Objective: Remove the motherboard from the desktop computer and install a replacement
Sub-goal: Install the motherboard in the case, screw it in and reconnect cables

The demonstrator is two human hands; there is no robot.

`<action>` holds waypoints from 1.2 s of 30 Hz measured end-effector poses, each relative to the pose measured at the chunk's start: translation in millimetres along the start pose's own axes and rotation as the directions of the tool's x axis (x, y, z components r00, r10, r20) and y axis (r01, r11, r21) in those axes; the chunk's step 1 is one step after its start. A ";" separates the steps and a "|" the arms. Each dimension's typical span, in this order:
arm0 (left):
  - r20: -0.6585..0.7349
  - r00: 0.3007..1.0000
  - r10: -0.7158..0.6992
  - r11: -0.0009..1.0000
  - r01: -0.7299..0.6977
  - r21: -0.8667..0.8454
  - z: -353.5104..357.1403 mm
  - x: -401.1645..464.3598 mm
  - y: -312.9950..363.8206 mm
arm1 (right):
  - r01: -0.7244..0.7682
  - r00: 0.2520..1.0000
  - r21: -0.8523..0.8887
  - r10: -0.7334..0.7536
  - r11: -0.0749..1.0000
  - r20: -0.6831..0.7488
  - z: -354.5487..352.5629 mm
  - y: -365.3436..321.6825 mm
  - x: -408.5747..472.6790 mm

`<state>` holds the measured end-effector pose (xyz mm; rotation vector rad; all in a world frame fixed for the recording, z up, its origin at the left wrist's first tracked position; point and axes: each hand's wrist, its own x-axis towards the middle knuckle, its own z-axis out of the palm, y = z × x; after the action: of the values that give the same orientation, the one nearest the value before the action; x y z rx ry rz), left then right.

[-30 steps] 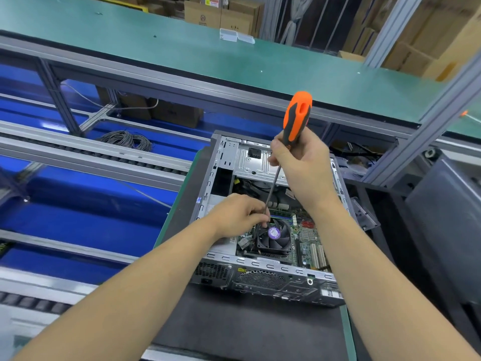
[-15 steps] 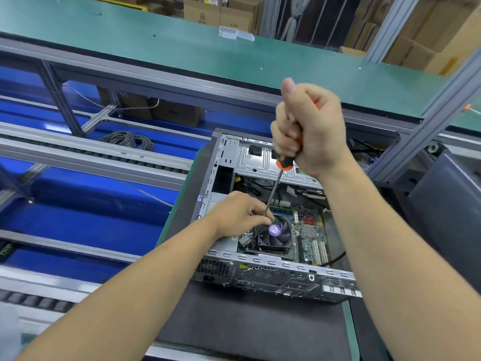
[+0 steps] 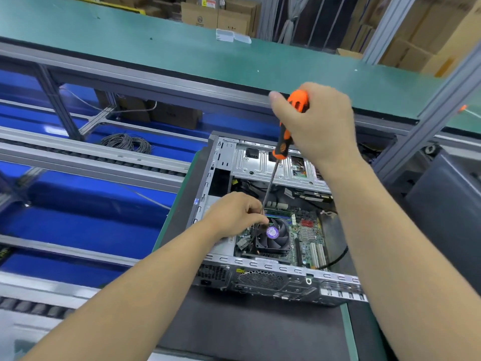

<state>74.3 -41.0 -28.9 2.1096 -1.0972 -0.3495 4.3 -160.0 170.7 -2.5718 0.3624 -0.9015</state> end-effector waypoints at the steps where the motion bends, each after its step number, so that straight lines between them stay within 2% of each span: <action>1: 0.007 1.000 -0.001 1.000 0.001 0.001 0.1 -0.4 0.0 | 0.007 0.999 -0.172 -0.012 0.985 -0.031 -2.5 -5.1 -2.3; 3: 0.025 1.000 0.005 1.000 -0.005 -0.016 -0.1 -2.2 -0.1 | 0.043 0.999 -0.362 -0.035 0.931 0.028 -12.1 -16.8 -0.6; 5: 0.032 0.999 0.015 1.000 -0.014 -0.027 -0.1 -3.3 0.6 | 0.206 0.969 -0.464 -0.112 0.862 0.222 -21.3 -21.5 14.0; 6: 0.034 0.999 0.013 0.999 -0.011 -0.035 -0.3 -3.6 1.0 | 0.309 0.927 -0.459 -0.156 0.833 0.341 -25.8 -22.7 22.1; 8: 0.035 0.999 -0.009 0.997 0.011 -0.073 -1.6 -3.0 0.7 | 0.477 0.807 -0.353 -0.242 0.805 0.538 -35.3 -22.0 31.7; 9: 0.038 0.999 -0.019 0.996 0.023 -0.088 -2.0 -3.2 0.6 | 0.509 0.747 -0.253 -0.276 0.823 0.605 -40.8 -20.5 33.7; 11: 0.056 0.998 -0.012 0.996 0.017 -0.090 -1.3 -3.1 0.6 | 0.508 0.639 -0.067 -0.323 0.859 0.698 -53.5 -17.0 36.8; 13: 0.055 0.998 -0.008 0.996 0.013 -0.085 -0.4 -2.9 1.4 | 0.513 0.574 -0.046 -0.303 0.857 0.761 -59.5 -13.4 42.5; 15: 0.057 0.998 -0.016 0.997 0.020 -0.073 -1.0 -1.7 2.4 | 0.462 0.620 -0.256 -0.103 0.849 0.777 -59.5 -18.7 47.7; 17: 0.056 0.998 -0.010 0.998 0.014 -0.066 -0.6 -1.5 2.8 | 0.383 0.675 -0.459 0.096 0.801 0.731 -54.0 -29.3 47.9; 18: 0.054 0.998 -0.010 0.997 0.014 -0.074 -0.5 -2.3 2.4 | 0.430 0.685 -0.494 0.082 0.756 0.724 -50.1 -31.3 47.3; 19: 0.053 0.999 -0.007 0.996 0.011 -0.084 -0.6 -2.7 1.7 | 0.511 0.684 -0.486 0.007 0.709 0.730 -46.5 -30.6 48.3; 21: 0.048 0.999 0.004 0.996 0.000 -0.085 -0.5 -4.3 1.4 | 0.626 0.620 -0.401 -0.116 0.669 0.776 -46.3 -27.7 51.6; 25: 0.058 0.998 0.011 0.997 -0.007 -0.071 -1.4 -5.0 3.3 | 0.634 0.483 -0.162 -0.224 0.756 0.847 -56.4 -22.4 50.9; 28: 0.062 0.998 0.015 0.999 -0.012 -0.052 -0.5 -5.2 3.1 | 0.610 0.456 -0.029 -0.321 0.792 0.830 -55.2 -21.1 48.6; 30: 0.059 0.998 0.009 0.999 -0.007 -0.044 -0.6 -4.2 2.3 | 0.555 0.508 -0.107 -0.234 0.825 0.829 -56.0 -22.4 50.4; 31: 0.062 0.998 0.006 0.999 -0.003 -0.044 -0.7 -3.8 1.8 | 0.518 0.557 -0.223 -0.128 0.826 0.820 -57.2 -24.7 51.8; 33: 0.062 0.998 0.003 0.998 0.001 -0.056 -0.4 -3.2 1.3 | 0.439 0.627 -0.482 0.126 0.759 0.769 -57.8 -33.2 50.6; 34: 0.063 0.998 -0.002 0.998 0.006 -0.060 -0.3 -2.9 1.1 | 0.446 0.642 -0.545 0.171 0.710 0.748 -55.5 -34.9 49.6; 36: 0.065 0.998 -0.007 0.998 0.011 -0.063 0.2 -3.9 0.0 | 0.536 0.651 -0.521 0.068 0.664 0.756 -48.7 -33.6 50.1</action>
<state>71.9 -37.9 -29.4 2.0601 -1.0999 -0.4541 14.9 -161.6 247.4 -3.4921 0.0830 0.4216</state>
